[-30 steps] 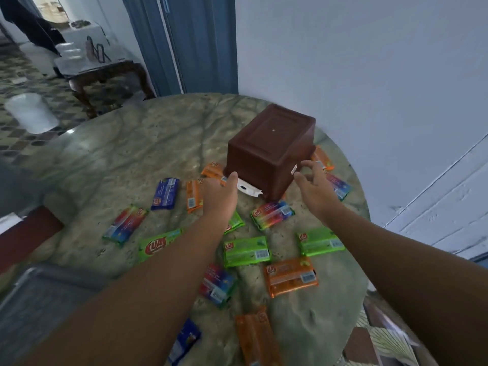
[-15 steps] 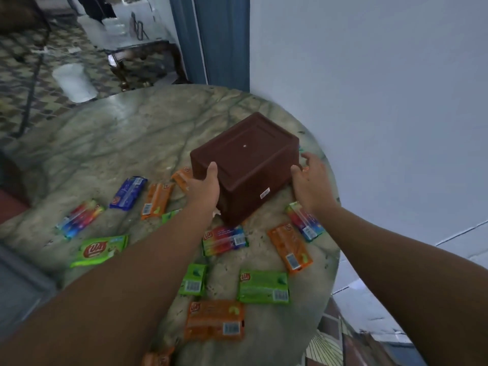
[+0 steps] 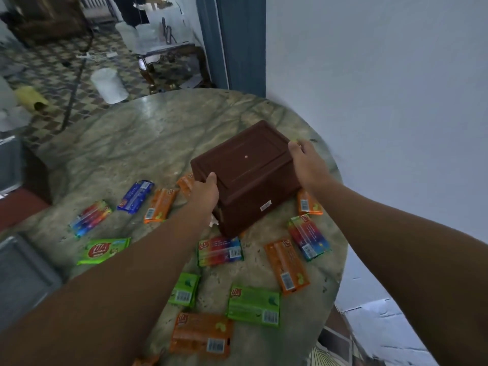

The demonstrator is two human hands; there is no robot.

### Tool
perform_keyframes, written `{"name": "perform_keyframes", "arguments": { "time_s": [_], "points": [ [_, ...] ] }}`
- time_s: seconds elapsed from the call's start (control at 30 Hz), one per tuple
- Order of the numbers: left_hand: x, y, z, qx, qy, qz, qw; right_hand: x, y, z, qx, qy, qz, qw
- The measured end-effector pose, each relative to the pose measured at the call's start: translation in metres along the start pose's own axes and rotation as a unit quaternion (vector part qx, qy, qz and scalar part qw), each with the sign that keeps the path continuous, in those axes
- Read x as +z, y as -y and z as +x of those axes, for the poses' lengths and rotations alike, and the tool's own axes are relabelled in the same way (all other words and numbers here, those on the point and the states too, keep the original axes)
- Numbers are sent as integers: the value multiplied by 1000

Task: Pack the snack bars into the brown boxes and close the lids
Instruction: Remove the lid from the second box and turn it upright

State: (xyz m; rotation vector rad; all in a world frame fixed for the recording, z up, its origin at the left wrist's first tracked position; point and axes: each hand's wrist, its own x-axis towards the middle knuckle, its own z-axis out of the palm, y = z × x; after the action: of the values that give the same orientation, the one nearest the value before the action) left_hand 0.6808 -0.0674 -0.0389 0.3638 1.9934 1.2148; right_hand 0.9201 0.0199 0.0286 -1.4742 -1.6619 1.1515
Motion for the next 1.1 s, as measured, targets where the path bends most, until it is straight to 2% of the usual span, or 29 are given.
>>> {"name": "perform_keyframes", "arguments": {
  "time_s": [0.07, 0.17, 0.27, 0.4, 0.5, 0.63, 0.73, 0.77, 0.8, 0.83, 0.87, 0.97, 1.0, 1.1],
  "points": [
    [0, 10, 16, 16, -15, 0, 1000, 0, 2, -6, 1, -1, 6, 1000],
    [-12, -15, -47, 54, -13, 4, 998, -1, 6, -19, 1, -21, 1, 1000],
    [-27, -18, -70, 83, -4, -5, 997, 0, 6, -25, 27, -28, -8, 999],
    [-59, -20, -89, 137, 29, -17, 990, 6, 6, -30, 127, -32, 100, 986],
    [-87, -14, -91, 169, 54, -18, 984, 23, -37, 8, 157, -19, 167, 973],
    [-133, -9, -105, 198, 103, -82, 971, 28, -11, -34, 163, -16, 221, 961],
    [-171, -6, -115, 158, 174, -205, 950, 44, -44, -32, 188, -80, 275, 939],
    [-186, -3, -110, 139, 186, -243, 942, 58, -37, -46, 179, -97, 300, 932],
    [-203, -1, -105, 128, 193, -274, 933, 71, -13, -76, 179, -99, 332, 921],
    [-224, 0, -99, 121, 205, -289, 927, 88, 39, -133, 171, -103, 366, 909],
    [-236, 1, -92, 115, 212, -291, 926, 95, 69, -164, 173, -93, 361, 912],
    [-286, 10, -80, 110, 248, -270, 924, 136, 85, -205, 146, -56, 376, 913],
    [-308, 13, -74, 102, 244, -263, 928, 156, 86, -214, 148, -58, 402, 902],
    [-353, 20, -65, 68, 222, -280, 931, 191, 87, -237, 150, -66, 411, 897]
  ]
}}
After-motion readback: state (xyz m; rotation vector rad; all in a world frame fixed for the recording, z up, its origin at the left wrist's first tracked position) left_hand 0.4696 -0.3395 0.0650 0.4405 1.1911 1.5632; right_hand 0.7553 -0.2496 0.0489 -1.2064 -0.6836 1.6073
